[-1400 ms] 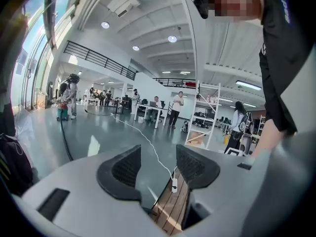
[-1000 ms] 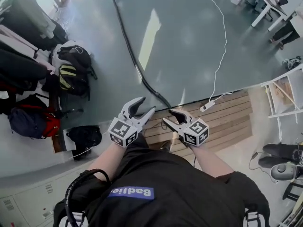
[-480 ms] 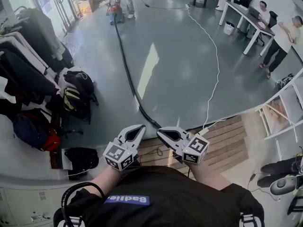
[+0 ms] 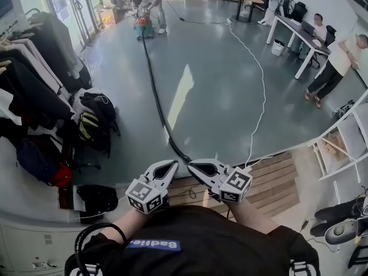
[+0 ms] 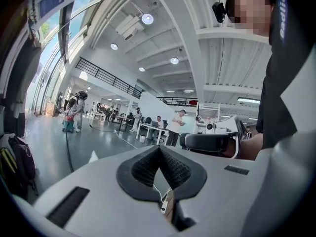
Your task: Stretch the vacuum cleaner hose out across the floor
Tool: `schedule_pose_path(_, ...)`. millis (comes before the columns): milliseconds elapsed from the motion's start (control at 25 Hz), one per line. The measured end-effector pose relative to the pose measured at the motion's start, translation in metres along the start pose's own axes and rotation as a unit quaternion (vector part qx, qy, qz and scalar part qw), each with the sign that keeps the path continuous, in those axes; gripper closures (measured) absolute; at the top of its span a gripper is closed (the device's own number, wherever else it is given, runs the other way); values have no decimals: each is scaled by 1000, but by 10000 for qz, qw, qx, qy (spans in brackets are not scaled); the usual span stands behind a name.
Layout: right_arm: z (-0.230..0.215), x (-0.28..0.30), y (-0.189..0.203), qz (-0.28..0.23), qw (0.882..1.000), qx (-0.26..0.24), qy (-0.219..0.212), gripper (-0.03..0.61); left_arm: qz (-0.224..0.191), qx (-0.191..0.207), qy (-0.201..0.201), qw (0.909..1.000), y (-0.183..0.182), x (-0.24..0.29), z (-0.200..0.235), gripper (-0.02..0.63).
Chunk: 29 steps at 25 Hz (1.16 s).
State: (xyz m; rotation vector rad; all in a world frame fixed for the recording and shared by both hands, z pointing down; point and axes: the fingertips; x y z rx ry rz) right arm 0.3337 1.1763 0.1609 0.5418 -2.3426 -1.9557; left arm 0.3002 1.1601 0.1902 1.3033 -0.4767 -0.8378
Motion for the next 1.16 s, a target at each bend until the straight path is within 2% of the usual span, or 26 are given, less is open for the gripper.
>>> schedule_pose_path(320,7,9,2,-73,9998,39,-163,574,-45,5,37,10000,-5,-6,-5,606)
schedule_pose_path(600,7,13,11,151,9998,-30,-101,574,-24,24,6,10000,-6,-12,-3,606)
schedule_pose_path(1160,8,21,24,158,9999,68,-23,574,-76,41,-154,9998,-9,-26,8,606)
Point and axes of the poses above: the fingertips, and each gripper's own axes: x forward along the fingers, z to its left, y out of its underside, and after that the axes turned 13 degrees about -z, right-handed
